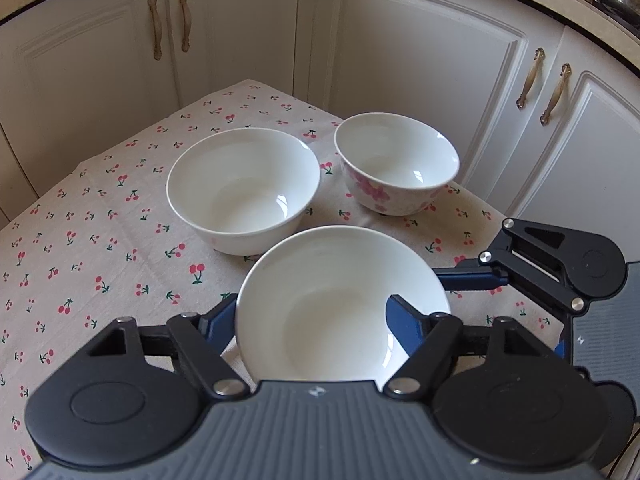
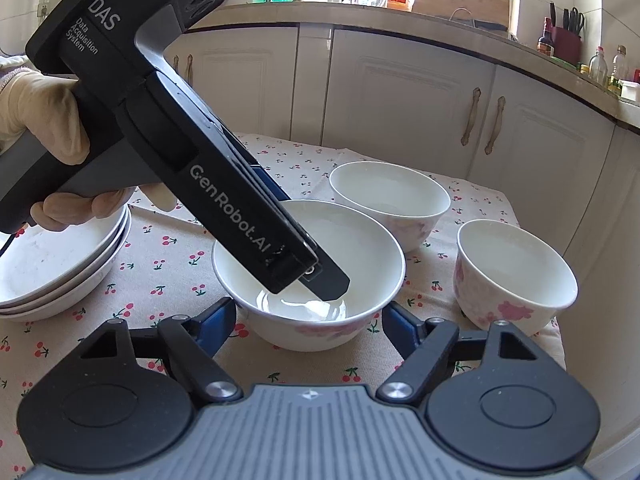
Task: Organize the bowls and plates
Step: 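Grasp a plain white bowl rim with the left gripper and lift it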
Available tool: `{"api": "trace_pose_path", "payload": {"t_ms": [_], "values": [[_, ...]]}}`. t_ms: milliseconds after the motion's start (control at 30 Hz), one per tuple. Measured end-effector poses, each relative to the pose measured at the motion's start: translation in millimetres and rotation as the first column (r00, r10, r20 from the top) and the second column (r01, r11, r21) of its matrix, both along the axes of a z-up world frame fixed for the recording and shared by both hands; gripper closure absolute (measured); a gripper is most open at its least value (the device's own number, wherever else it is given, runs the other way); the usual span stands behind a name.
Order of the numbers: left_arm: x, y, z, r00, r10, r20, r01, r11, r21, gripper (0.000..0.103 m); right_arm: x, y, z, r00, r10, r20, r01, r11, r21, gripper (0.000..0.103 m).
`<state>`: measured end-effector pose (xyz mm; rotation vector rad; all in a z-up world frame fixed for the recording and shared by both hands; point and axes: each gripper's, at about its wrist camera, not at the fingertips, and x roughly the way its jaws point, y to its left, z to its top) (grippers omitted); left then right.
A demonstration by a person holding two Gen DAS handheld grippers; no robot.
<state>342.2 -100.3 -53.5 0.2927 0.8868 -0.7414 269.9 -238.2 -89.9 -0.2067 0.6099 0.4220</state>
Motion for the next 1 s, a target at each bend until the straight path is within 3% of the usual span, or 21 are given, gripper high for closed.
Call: {"api": "trace_pose_path", "payload": {"t_ms": [300, 633, 1000], "values": [[-19, 3, 10, 1.0, -0.002, 0.0, 0.002, 1.0, -0.012, 0.026, -14, 2, 7, 1.0, 0.013, -0.017, -0.013, 1.0, -0.017, 0.02], [-74, 5, 24, 1.0, 0.02, 0.008, -0.019, 0.999, -0.047, 0.026, -58, 0, 28, 0.998, 0.057, -0.008, -0.058, 0.998, -0.037, 0.02], [-130, 2, 18, 0.999, 0.045, 0.016, -0.044, 0.997, -0.057, 0.026, -105, -7, 34, 0.995, 0.096, -0.02, -0.096, 0.995, -0.031, 0.02]]}}
